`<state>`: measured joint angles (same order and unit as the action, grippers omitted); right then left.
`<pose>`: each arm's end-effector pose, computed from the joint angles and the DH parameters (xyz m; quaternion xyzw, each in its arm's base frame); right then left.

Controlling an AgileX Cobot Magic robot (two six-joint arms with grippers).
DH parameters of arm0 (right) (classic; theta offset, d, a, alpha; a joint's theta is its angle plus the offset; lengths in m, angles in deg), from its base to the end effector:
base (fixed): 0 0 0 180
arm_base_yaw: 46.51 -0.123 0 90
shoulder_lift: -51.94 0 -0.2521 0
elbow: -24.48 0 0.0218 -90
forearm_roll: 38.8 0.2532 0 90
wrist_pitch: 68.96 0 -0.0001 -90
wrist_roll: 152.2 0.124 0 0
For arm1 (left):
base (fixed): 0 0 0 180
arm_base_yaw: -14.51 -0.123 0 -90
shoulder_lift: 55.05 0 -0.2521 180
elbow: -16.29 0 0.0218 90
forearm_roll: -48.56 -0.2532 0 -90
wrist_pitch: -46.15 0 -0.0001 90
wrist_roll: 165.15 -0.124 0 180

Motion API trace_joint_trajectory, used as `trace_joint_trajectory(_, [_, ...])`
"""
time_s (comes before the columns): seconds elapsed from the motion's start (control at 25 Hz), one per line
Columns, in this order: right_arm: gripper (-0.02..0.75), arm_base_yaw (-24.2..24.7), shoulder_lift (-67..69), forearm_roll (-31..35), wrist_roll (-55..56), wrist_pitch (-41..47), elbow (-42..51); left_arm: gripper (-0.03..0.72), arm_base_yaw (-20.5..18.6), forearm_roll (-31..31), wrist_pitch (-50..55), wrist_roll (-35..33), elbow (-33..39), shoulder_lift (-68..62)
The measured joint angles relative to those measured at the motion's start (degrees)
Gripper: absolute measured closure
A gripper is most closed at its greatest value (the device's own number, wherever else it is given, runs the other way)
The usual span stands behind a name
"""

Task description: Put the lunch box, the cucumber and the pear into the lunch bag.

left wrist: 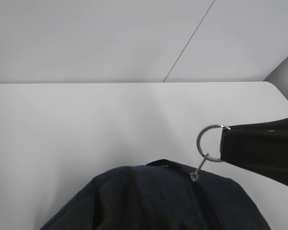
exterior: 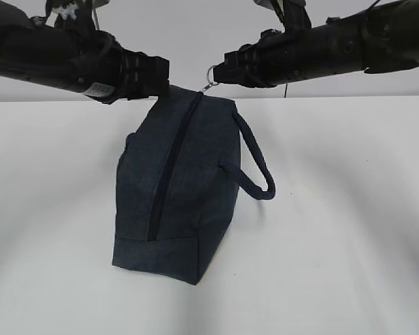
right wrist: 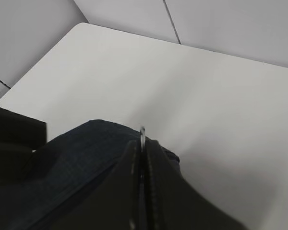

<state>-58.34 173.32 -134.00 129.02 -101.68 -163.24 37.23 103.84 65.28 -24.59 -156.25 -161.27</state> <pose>0.4416 0.1606 0.2091 -0.1947 0.8083 0.3101 0.4611 0.3643 -0.1888 0.2151 0.1272 0.8712 -0.2599 0.3966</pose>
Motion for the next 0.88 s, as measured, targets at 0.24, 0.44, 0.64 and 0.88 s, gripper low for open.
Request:
trace_joint_trajectory(0.24, [0.738, 0.3, 0.5, 0.0, 0.9, -2.4, 0.0, 0.452, 0.0, -0.2, 2.4, 0.0, -4.3, -4.3])
trace_joint_trajectory(0.44, [0.738, 0.3, 0.7, 0.0, 1.0, -2.5, -0.2, 0.501, 0.0, -0.2, 3.8, 0.0, -6.7, -6.6])
trace_joint_trajectory(0.64, [0.738, 0.3, 0.7, 0.0, 1.1, -2.5, -0.5, 0.608, 0.0, -0.2, 4.6, 0.0, -6.9, -6.8])
trace_joint_trajectory(0.88, [0.738, 0.3, 0.7, 0.0, 1.1, -2.5, -0.5, 0.615, 0.0, -0.2, 4.7, 0.0, -6.9, -6.9])
